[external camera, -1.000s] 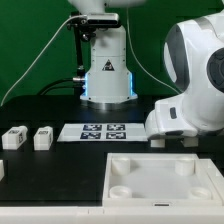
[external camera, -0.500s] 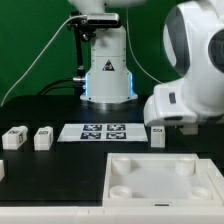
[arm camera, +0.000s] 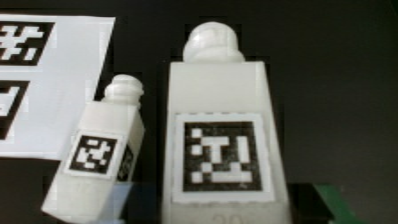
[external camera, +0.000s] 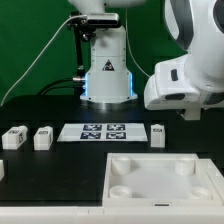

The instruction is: Assemble one leg

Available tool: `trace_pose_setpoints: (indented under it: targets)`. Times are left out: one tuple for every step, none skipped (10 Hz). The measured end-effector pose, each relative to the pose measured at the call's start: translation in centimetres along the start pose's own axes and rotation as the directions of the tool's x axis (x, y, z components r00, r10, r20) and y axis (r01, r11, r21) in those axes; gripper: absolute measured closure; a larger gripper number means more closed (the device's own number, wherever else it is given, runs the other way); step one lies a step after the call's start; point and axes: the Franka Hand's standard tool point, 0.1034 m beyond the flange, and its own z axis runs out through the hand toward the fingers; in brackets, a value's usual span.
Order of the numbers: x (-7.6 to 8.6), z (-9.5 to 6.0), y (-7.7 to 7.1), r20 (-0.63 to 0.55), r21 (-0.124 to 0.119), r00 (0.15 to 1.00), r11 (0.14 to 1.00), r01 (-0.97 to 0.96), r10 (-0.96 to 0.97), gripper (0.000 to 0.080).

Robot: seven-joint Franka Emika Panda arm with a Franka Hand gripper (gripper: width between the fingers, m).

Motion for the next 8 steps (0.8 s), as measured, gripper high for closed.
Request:
trace_pose_setpoints:
  targets:
    - [0.9,-0.5,-0.3,-0.123,0.011,0.992,1.0,0.002,-0.001,0.0507]
    - [0.9,-0.7,-0.3,-0.239,0.016,0.971,1.0,0.005,-0.001,0.0507]
    - [0.4,-0.8,-0.2,-0.317,0.016,0.948,1.0,0.008,-0.003,0.0507]
    - [-0.2,-2.2,0.3,-0.365,0.005,0.93,0.999,0.045,-0.04,0.0507]
    - [0.2,-4.6,0.7,-0.484,0.009,0.873,0.998,0.064,-0.052,0.0507]
    - [0.7,-6.1,1.6,-0.555,0.005,0.83,0.997,0.082,-0.065,0.0506]
    - [1.8,-7.7,2.4,-0.644,0.007,0.763,0.996,0.089,-0.064,0.0506]
    - [2.6,-9.5,2.9,-0.723,0.009,0.689,0.996,0.091,-0.056,0.0506]
